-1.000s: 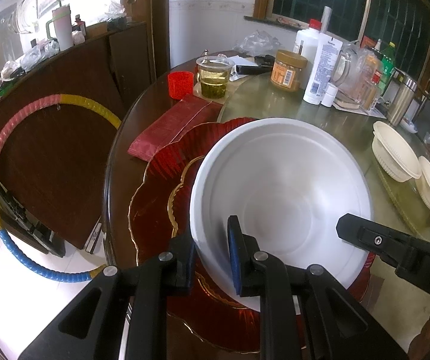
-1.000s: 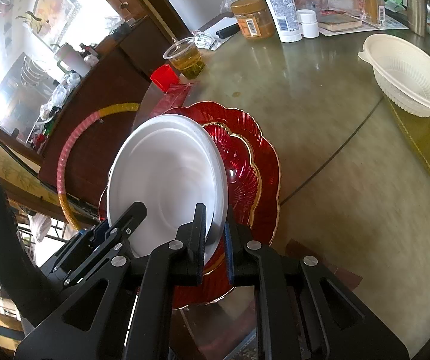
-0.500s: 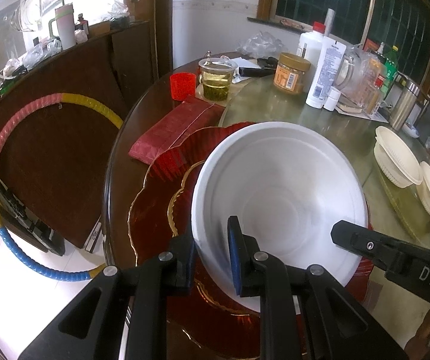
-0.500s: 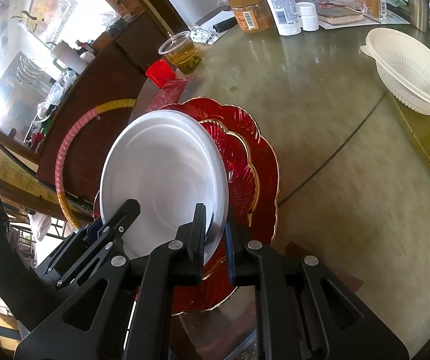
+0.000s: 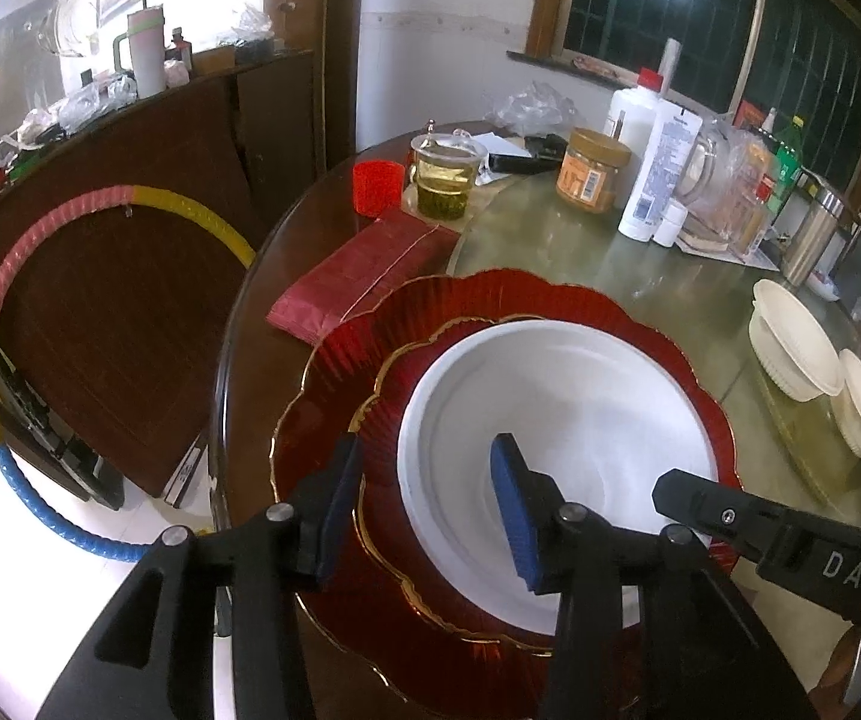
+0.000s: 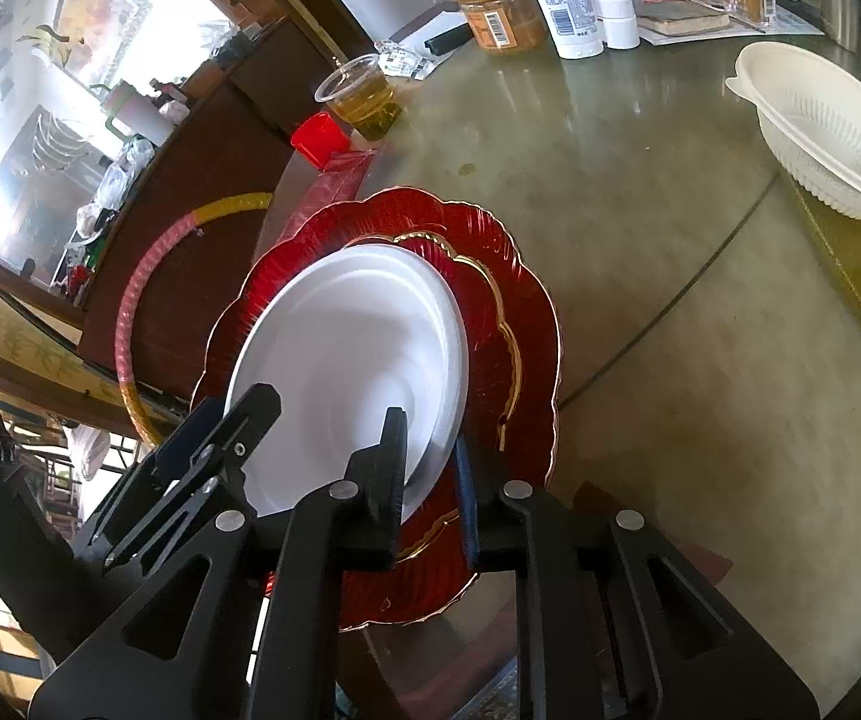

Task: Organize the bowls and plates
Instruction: 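Open both grippers and lift them off the white bowl's rim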

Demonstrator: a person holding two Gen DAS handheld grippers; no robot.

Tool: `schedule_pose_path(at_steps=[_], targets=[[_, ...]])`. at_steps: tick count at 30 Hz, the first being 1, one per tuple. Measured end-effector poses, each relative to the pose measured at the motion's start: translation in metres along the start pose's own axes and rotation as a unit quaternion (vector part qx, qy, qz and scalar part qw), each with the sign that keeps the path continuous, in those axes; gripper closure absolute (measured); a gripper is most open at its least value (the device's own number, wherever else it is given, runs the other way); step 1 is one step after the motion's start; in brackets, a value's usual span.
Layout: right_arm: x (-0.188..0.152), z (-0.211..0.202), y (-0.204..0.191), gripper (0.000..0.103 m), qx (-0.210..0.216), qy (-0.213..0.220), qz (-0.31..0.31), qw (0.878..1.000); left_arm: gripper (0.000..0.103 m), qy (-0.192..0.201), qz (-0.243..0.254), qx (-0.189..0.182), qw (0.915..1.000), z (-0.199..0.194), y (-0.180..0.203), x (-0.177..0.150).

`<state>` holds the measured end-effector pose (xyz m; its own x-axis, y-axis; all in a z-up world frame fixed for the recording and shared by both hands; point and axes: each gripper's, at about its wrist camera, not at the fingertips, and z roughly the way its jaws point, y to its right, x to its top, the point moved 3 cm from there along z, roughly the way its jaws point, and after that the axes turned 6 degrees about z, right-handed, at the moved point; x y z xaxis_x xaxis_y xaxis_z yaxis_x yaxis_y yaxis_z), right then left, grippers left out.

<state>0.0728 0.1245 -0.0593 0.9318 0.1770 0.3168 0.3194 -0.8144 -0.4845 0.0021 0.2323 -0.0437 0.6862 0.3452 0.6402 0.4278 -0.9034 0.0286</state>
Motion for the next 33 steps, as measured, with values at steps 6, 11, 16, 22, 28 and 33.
schedule_pose_path(at_steps=[6,11,16,22,28,33], targets=[[0.003,-0.012,0.001,0.059,0.001,0.025,0.005,1.000,0.031,0.044,-0.007,-0.001,0.9990,-0.020,0.000,0.007],[0.004,-0.021,0.003,0.047,0.006,0.038,0.007,0.999,0.025,0.064,-0.014,0.003,0.9978,-0.026,0.000,0.012],[0.006,-0.035,0.011,0.047,0.008,0.060,0.021,0.998,0.025,0.070,-0.004,0.003,0.9976,-0.029,0.007,0.014],[0.006,-0.052,0.030,0.047,0.015,0.077,0.048,0.996,0.025,0.067,0.016,0.000,0.9976,-0.031,0.021,0.014],[0.007,-0.072,0.054,0.033,0.020,0.095,0.078,0.992,0.024,0.069,0.041,-0.007,0.9967,-0.032,0.043,0.018],[0.005,-0.087,0.082,0.032,0.027,0.106,0.112,0.988,0.024,0.065,0.065,-0.018,0.9956,-0.032,0.065,0.018]])
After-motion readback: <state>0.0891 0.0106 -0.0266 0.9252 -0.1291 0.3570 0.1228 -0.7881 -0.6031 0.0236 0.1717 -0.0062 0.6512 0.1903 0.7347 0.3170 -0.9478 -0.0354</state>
